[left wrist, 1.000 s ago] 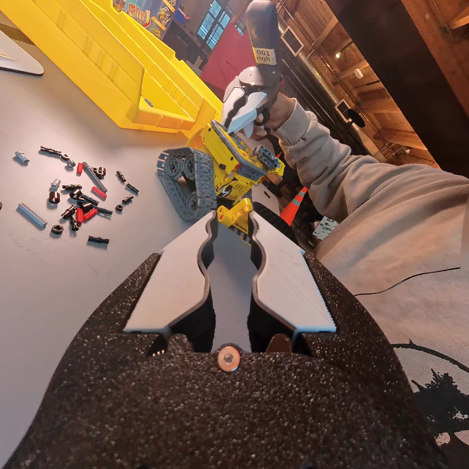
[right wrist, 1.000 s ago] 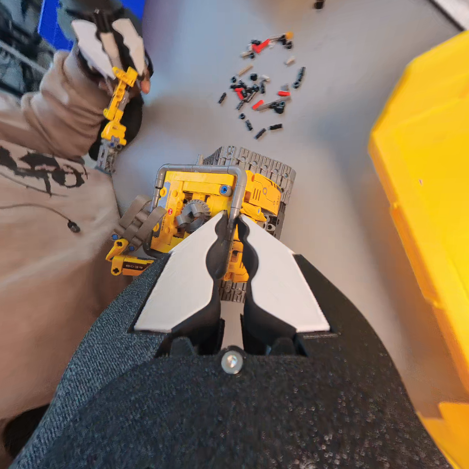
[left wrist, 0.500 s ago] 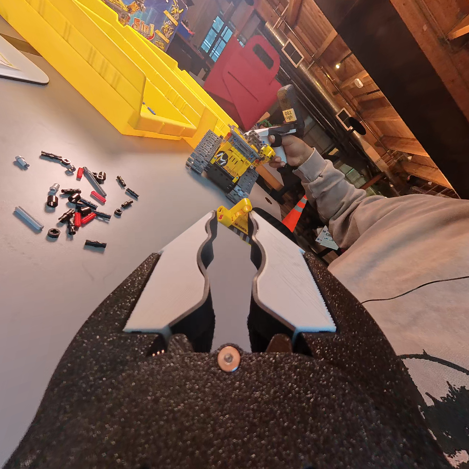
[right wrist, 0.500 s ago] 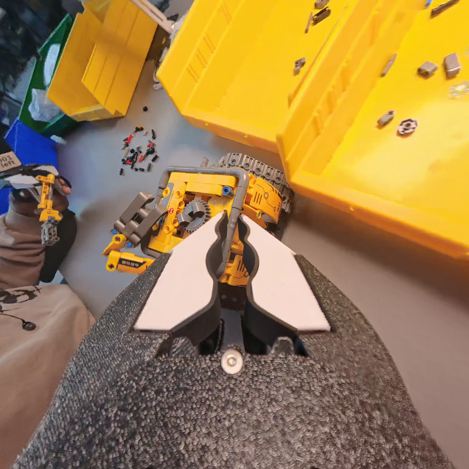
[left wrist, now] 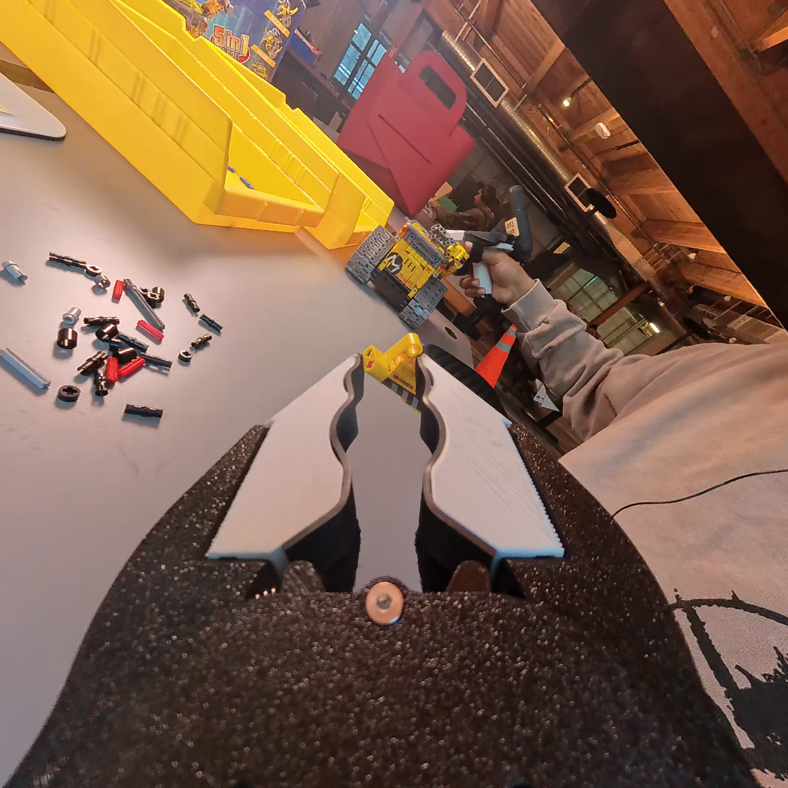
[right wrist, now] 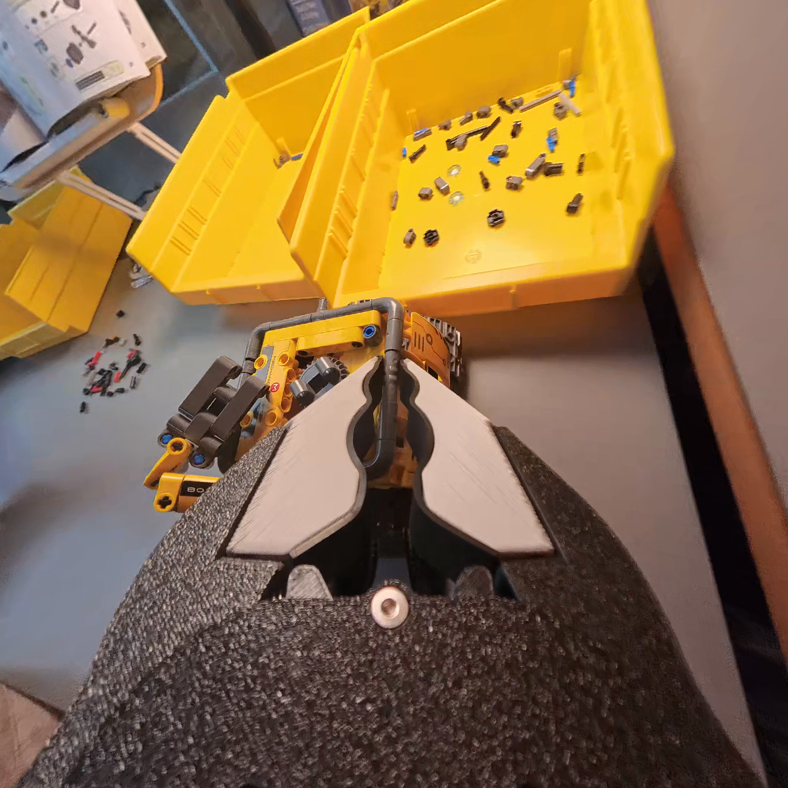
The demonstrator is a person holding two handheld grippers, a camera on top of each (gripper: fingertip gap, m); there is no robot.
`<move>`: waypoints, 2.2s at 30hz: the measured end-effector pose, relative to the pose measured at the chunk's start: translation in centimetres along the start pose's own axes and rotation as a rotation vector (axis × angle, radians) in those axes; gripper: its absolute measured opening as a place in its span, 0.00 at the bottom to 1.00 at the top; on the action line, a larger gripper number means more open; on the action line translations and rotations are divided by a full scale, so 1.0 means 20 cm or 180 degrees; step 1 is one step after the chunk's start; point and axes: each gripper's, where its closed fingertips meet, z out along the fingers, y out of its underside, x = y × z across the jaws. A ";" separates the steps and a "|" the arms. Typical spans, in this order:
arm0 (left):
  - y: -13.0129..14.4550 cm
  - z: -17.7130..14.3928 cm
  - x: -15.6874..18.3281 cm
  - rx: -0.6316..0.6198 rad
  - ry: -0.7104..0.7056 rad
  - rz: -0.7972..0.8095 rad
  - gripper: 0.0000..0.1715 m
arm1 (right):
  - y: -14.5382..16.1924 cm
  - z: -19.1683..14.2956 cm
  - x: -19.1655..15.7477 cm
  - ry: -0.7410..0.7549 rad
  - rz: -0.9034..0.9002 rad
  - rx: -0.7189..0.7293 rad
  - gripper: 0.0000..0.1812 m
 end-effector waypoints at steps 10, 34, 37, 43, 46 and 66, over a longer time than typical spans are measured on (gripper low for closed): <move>0.01 0.01 0.00 -0.0029 0.0005 -0.0004 0.14 | -0.08 -0.17 0.33 0.0618 0.0380 0.0705 0.03; -0.36 0.19 0.29 0.0582 0.1229 0.0742 0.14 | 0.18 0.02 -1.84 -0.3028 -0.2343 0.0963 0.14; -0.36 0.24 0.21 0.0581 0.0928 0.0950 0.14 | 0.32 0.14 -2.09 -0.3869 -0.1852 0.0332 0.22; -0.24 0.25 0.00 0.0491 0.0138 0.1184 0.14 | 0.70 0.44 -2.09 -0.3867 -0.1733 -0.0500 0.17; -0.18 0.29 0.00 0.0241 0.0060 0.1352 0.14 | 0.77 0.46 -2.05 -0.3844 -0.1889 -0.0567 0.10; -0.10 0.35 -0.03 0.0025 0.0139 0.0553 0.09 | 0.72 0.57 -2.00 -0.3128 -0.1976 -0.0007 0.07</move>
